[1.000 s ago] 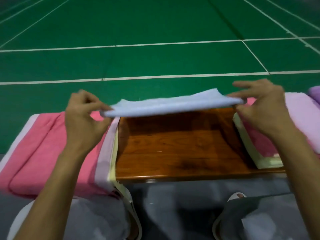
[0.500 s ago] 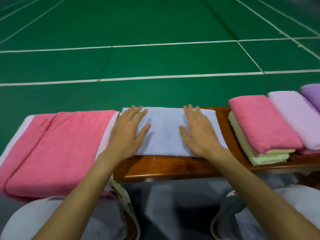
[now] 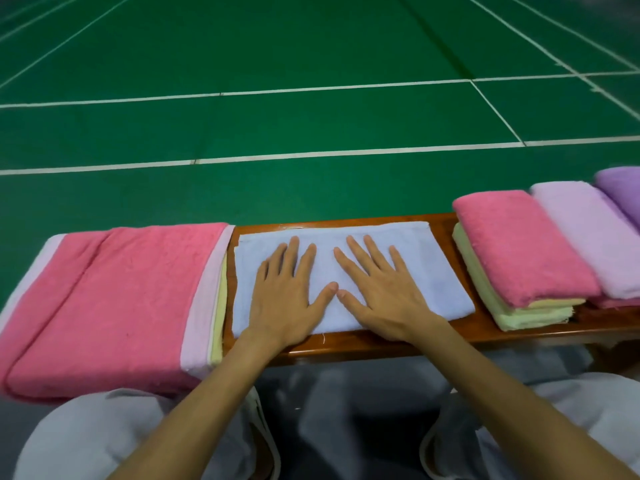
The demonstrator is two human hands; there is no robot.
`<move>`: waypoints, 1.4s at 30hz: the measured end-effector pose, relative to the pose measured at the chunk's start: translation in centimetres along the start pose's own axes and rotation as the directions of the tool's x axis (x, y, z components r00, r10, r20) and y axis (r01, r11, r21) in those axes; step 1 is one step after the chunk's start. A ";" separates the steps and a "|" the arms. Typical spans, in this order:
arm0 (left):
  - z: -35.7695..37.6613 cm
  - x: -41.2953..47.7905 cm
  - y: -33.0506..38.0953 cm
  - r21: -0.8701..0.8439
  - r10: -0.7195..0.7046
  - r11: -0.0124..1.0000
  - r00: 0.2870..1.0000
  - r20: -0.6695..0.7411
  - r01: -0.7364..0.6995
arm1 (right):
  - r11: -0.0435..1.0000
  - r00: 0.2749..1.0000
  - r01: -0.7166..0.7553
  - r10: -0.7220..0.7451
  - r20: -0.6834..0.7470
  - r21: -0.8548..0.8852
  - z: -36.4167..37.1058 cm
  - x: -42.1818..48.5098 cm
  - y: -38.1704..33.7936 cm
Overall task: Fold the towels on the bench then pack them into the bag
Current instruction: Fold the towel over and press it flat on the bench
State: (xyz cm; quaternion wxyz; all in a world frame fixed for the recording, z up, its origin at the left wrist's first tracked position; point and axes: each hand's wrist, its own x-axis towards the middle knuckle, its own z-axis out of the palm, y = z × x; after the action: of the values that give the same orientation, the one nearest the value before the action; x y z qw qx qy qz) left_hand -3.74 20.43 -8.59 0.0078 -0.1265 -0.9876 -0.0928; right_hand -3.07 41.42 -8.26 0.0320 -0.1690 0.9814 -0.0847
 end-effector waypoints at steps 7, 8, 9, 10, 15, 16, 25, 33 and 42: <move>-1.0 0.2 -4.4 -0.001 -0.042 0.999 0.999 0.009 0.042 | 0.952 0.950 -0.306 0.304 -0.069 -0.014 -0.8 -1.4 5.7; -1.1 0.3 -4.8 0.006 -0.038 0.999 0.999 0.016 0.038 | 0.938 0.937 -0.346 0.345 -0.060 0.000 -1.0 -1.5 6.4; -1.2 0.3 -5.1 0.017 -0.029 0.999 0.999 0.018 0.029 | 0.927 0.926 -0.374 0.374 -0.052 0.016 -1.1 -1.6 6.8; -1.2 0.3 -5.2 0.022 -0.017 1.000 1.000 0.013 0.017 | 0.920 0.918 -0.392 0.393 -0.049 0.027 -1.0 -1.6 6.9; -1.0 0.4 -5.6 0.039 0.038 0.999 0.999 0.011 -0.038 | 0.908 0.907 -0.418 0.418 -0.047 0.024 -0.9 -1.5 6.9; -0.9 0.4 -5.6 0.042 0.044 0.998 0.999 0.010 -0.044 | 0.904 0.903 -0.426 0.427 -0.041 0.033 -0.9 -1.5 6.8; -2.2 0.2 -0.4 -0.033 0.055 0.998 0.994 -0.095 -0.059 | 0.660 0.664 -0.657 0.735 -0.134 0.363 -4.8 1.5 4.5; 0.8 1.2 1.6 0.010 0.080 0.997 0.996 0.041 -0.080 | 0.727 0.763 -0.636 0.643 0.065 0.259 -7.1 2.8 5.7; 0.2 1.0 4.0 -0.200 0.105 0.976 0.992 0.070 -0.089 | 0.682 0.849 -0.394 0.526 -0.040 0.616 -11.9 0.4 6.3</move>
State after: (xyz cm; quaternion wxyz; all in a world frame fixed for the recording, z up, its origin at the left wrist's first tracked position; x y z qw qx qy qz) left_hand -3.72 24.53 -8.01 -0.0400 -0.1786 -0.9657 -0.1839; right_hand -6.60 48.99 2.33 -0.0026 0.1128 0.9139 -0.3898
